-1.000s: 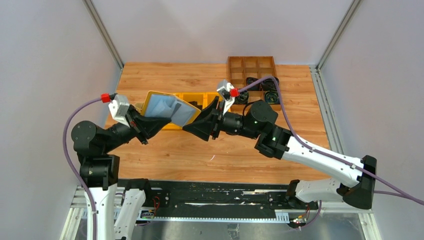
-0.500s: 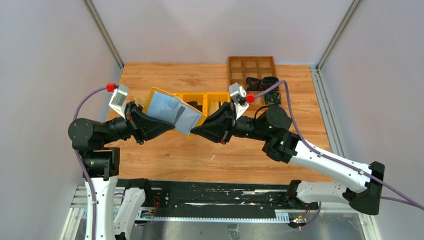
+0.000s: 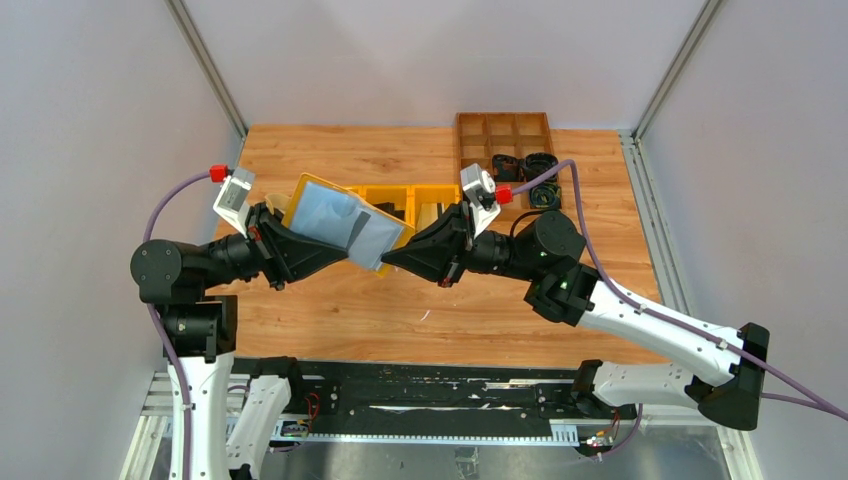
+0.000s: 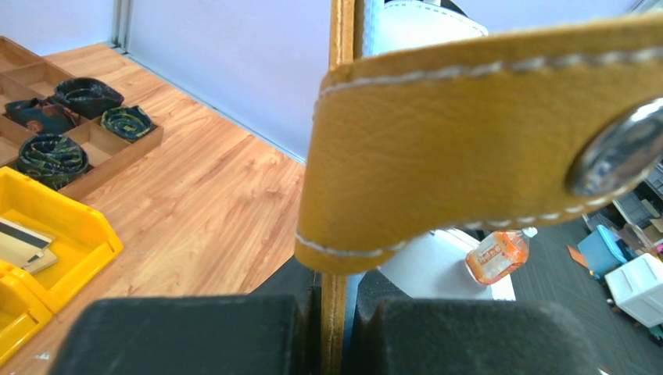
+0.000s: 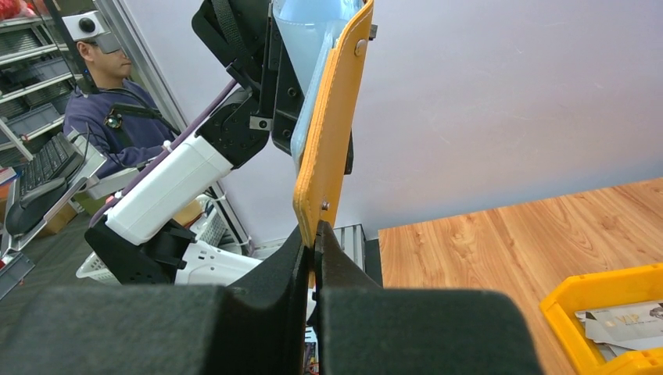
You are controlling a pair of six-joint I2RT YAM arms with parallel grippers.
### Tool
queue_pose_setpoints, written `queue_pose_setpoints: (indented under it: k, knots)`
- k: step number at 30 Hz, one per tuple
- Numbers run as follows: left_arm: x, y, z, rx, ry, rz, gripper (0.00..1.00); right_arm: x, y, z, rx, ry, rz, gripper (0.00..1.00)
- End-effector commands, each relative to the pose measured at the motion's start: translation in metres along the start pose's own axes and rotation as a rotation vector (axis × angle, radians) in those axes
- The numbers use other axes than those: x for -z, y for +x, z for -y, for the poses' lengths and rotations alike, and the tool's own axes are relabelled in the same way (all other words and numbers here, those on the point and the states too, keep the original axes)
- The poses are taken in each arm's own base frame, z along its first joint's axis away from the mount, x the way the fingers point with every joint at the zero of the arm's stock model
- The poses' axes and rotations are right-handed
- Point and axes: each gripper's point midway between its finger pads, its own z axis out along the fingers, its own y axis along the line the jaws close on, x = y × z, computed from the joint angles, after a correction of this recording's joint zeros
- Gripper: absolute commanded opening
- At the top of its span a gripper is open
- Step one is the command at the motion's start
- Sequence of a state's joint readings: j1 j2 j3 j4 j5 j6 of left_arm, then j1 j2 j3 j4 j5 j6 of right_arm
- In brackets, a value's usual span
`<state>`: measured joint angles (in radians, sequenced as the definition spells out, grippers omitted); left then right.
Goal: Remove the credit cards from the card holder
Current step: Remove the credit card from the card holder.
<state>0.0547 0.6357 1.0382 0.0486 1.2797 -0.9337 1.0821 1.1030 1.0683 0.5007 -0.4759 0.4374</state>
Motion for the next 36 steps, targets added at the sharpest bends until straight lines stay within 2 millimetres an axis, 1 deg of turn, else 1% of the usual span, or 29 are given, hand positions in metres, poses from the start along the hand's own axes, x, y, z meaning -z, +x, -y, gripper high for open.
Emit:
queue_pose_setpoints:
  k: [1,4,7,11,17,24,28,32,36]
  knots:
    - [-0.001,-0.011,0.004,-0.029,-0.015,0.039,0.00,-0.005,-0.005,-0.005,-0.015,-0.025,0.001,0.06]
    - [-0.001,-0.011,0.005,-0.032,-0.011,0.037,0.00,-0.006,-0.005,-0.006,-0.018,-0.030,0.004,0.06]
    - [-0.001,-0.011,0.005,-0.031,-0.013,0.038,0.00,-0.007,-0.004,0.000,-0.029,0.001,0.005,0.04]
    - [0.000,-0.010,0.006,-0.026,-0.009,0.033,0.00,-0.008,-0.001,0.001,-0.033,0.001,0.003,0.04]
    - [0.000,-0.009,0.011,-0.012,0.004,0.020,0.00,0.000,-0.003,-0.009,-0.021,-0.060,0.025,0.00]
    - [0.000,-0.010,0.018,0.001,0.017,0.017,0.00,-0.002,0.000,-0.018,-0.039,-0.133,0.024,0.00]
    - [0.000,-0.011,0.023,0.006,0.024,0.016,0.00,0.000,-0.002,-0.021,-0.040,-0.162,0.038,0.01]
    - [0.000,-0.010,0.025,0.010,0.032,0.012,0.00,0.003,-0.006,-0.028,-0.051,-0.219,0.063,0.00]
    - [0.000,-0.011,0.027,0.011,0.033,0.013,0.00,0.003,-0.008,-0.030,-0.056,-0.235,0.067,0.00]
